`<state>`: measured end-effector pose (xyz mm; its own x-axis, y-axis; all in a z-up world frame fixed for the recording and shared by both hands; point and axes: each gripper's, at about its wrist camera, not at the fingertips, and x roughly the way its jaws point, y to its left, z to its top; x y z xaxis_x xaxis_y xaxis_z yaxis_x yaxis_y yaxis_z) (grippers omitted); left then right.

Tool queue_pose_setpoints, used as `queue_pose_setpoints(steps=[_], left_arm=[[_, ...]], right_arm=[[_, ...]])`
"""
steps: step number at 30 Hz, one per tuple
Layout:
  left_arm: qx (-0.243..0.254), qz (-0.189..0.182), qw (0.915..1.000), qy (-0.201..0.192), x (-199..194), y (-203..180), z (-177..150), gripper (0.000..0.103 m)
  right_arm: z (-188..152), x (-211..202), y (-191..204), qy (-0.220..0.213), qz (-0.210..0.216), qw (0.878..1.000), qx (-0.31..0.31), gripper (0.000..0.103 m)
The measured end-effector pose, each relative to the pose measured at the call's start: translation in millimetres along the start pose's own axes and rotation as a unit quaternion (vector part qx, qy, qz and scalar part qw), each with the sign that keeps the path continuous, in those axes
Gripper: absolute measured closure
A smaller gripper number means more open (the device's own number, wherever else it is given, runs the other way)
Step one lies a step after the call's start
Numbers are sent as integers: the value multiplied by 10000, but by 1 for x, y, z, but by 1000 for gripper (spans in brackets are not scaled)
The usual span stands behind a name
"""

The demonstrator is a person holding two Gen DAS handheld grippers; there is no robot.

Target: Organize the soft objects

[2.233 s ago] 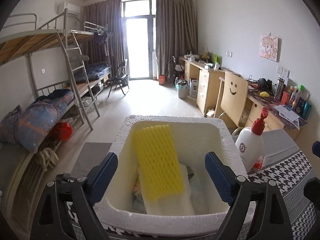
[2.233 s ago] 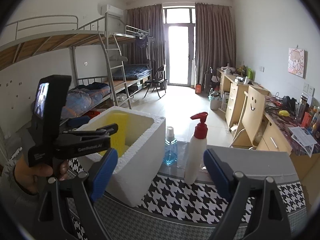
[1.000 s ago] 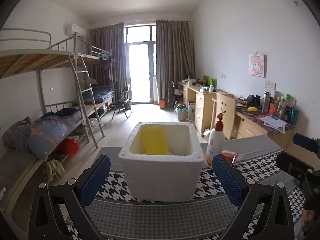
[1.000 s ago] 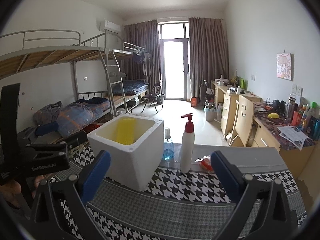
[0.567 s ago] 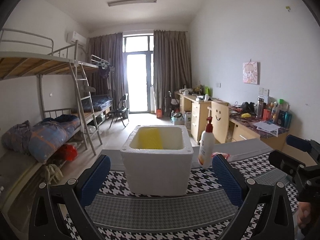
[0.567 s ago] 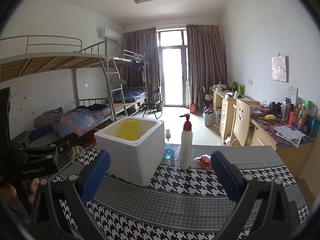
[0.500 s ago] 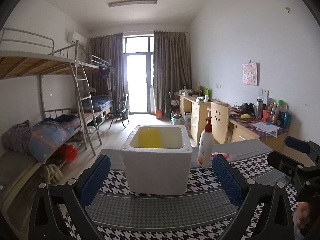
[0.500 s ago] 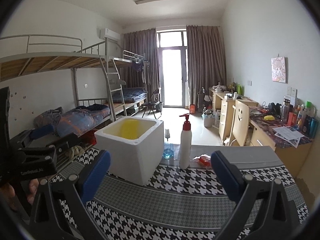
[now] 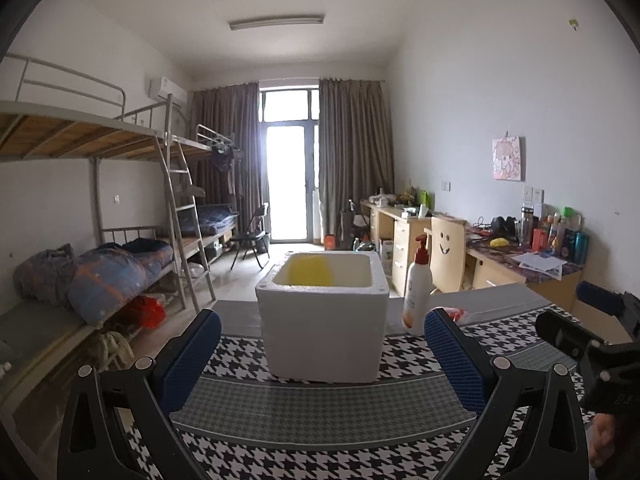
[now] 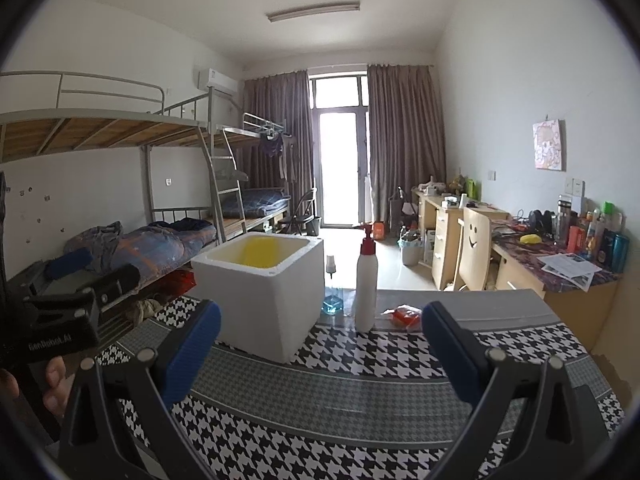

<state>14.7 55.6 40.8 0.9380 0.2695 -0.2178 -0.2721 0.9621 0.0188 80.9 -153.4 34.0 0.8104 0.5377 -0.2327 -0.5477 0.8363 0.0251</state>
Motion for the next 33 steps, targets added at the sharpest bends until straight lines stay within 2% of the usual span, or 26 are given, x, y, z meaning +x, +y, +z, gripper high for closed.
queue_pose_setpoints(steps=[9, 13, 19, 33], left_arm=[[-170, -201, 9996, 84, -1, 1, -25, 1], [-84, -74, 9999, 99, -3, -2, -30, 1], [-160, -19, 9998, 111, -8, 5, -38, 1], [-82, 24, 10000, 29, -15, 7, -45, 1]], right_arm=[[-16, -8, 6, -138, -23, 9999, 39, 1], [-23, -9, 8, -166, -216, 9996, -28, 1], [-29, -10, 6, -135, -288, 9995, 69, 1], [-39, -12, 1, -51, -270, 9992, 303, 1]])
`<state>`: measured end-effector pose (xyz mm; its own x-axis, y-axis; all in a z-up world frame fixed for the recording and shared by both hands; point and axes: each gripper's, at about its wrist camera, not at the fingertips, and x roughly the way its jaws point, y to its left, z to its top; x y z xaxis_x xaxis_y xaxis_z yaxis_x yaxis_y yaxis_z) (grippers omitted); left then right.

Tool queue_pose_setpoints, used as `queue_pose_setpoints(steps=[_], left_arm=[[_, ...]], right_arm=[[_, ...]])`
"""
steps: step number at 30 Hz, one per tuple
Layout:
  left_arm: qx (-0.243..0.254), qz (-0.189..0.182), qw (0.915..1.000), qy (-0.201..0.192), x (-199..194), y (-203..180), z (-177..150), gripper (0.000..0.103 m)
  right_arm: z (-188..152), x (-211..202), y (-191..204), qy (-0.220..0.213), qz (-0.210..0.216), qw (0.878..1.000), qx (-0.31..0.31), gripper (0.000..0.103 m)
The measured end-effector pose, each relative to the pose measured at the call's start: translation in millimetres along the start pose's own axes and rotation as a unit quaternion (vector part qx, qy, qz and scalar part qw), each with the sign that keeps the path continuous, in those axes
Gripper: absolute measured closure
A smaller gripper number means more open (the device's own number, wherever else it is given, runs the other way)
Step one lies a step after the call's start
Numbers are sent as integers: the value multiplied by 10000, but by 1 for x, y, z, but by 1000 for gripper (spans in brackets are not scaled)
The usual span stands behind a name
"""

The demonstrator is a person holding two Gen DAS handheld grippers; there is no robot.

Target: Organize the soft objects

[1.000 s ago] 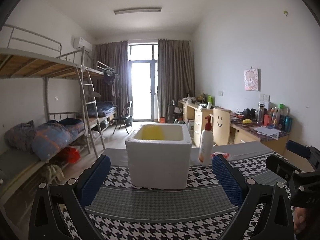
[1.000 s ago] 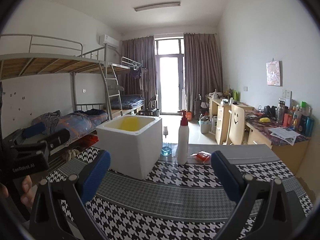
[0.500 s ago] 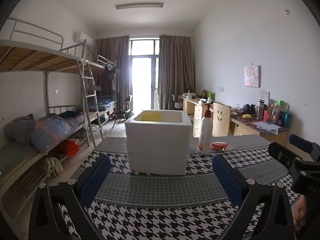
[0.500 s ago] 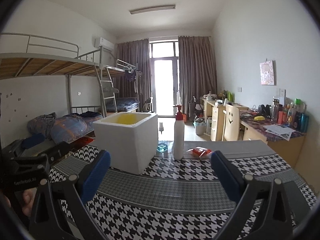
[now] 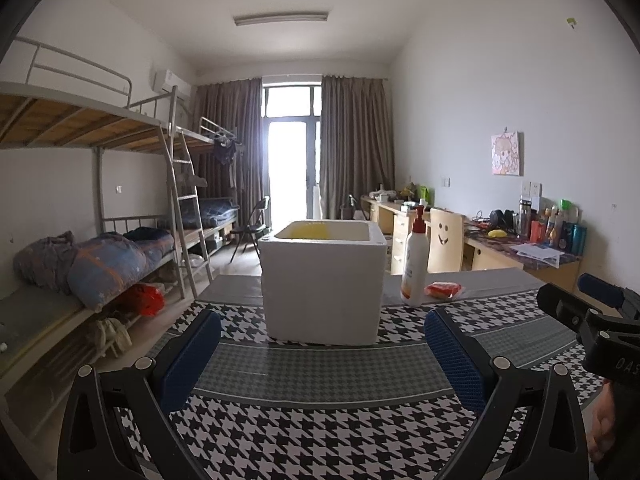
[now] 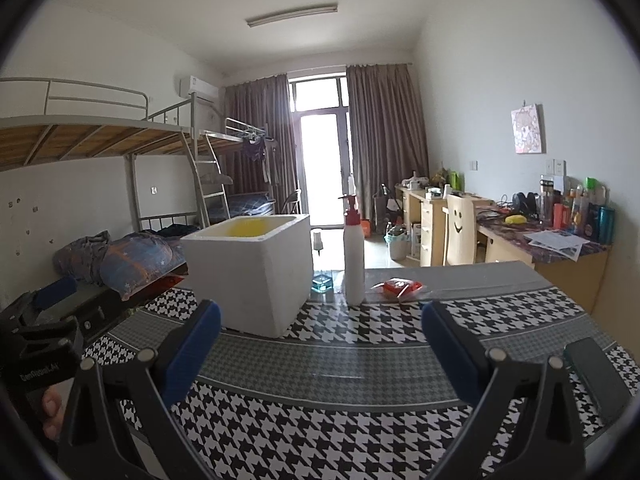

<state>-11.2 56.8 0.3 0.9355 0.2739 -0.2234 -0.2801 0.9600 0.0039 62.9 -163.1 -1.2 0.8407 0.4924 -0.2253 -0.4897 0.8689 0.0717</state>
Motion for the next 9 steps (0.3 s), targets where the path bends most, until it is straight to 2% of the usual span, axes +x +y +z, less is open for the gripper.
queue_pose_setpoints(steps=[9], left_arm=[[63, -8, 10000, -22, -4, -2, -4, 1]], right_arm=[[-3, -6, 1, -13, 7, 10000, -42, 1]])
